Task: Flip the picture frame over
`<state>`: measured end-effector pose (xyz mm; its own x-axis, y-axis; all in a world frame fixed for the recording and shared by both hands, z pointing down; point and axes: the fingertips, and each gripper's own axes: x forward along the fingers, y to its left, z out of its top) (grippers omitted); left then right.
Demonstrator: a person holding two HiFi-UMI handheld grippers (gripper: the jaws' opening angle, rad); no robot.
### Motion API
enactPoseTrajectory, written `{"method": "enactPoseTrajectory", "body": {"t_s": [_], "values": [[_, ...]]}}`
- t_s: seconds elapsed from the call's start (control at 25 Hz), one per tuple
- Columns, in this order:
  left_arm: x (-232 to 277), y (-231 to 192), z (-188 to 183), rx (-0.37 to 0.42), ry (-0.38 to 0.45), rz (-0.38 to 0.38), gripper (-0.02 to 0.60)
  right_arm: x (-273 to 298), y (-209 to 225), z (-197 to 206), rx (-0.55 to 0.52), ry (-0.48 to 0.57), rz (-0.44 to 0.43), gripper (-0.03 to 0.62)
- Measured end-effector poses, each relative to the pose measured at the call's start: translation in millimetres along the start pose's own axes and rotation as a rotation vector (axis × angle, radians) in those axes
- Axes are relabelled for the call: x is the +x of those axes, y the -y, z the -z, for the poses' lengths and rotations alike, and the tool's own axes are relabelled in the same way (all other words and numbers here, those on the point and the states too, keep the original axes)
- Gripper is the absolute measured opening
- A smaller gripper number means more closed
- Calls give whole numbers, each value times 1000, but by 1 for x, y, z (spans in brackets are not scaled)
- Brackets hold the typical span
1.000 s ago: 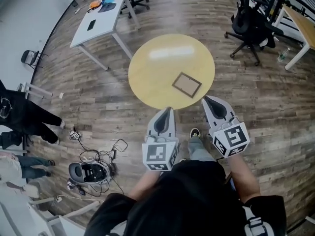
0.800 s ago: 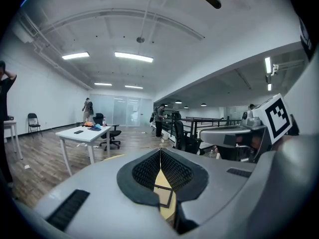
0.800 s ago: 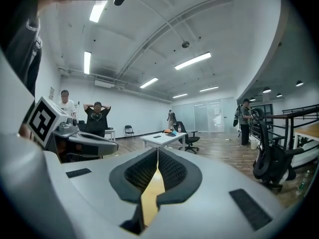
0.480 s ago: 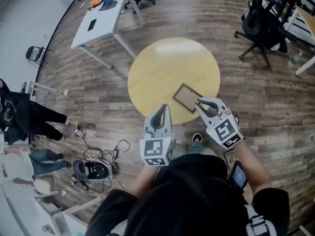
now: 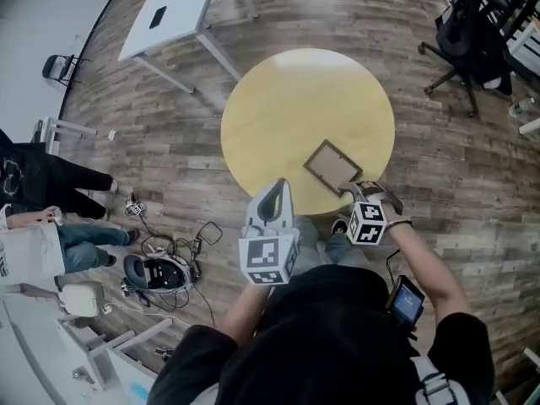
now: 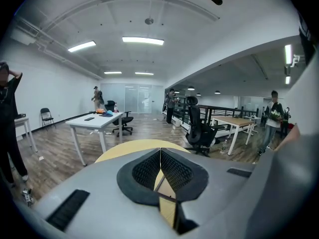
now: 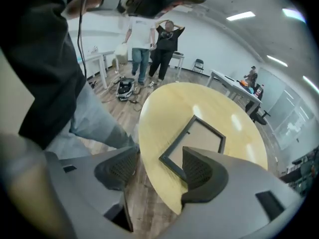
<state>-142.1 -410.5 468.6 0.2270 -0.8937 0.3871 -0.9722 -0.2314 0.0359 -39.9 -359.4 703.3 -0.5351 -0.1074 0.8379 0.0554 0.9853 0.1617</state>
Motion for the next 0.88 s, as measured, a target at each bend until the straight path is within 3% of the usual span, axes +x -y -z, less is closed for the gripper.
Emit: {"method": "enactPoseTrajectory", "body": {"t_s": [0.24,0.44,0.6,0.8,0.88], "values": [[8,-23,13,-2,-33,-23,21,34,-8,24,-198,-127,-23,275],[3,-26,17,-11,-40,-24,21,24,-26,25,-182,-112,-84,273],[2,-22,20,-12,-51,-9,21,23,-17,22,-188,-97,29,273],[3,-8,19,15,-56,27,21,36,-9,22,-386,-120,209,270],[5,-6,15,28,-41,30,21,37,-1,19,-406,-113,259,229]]}}
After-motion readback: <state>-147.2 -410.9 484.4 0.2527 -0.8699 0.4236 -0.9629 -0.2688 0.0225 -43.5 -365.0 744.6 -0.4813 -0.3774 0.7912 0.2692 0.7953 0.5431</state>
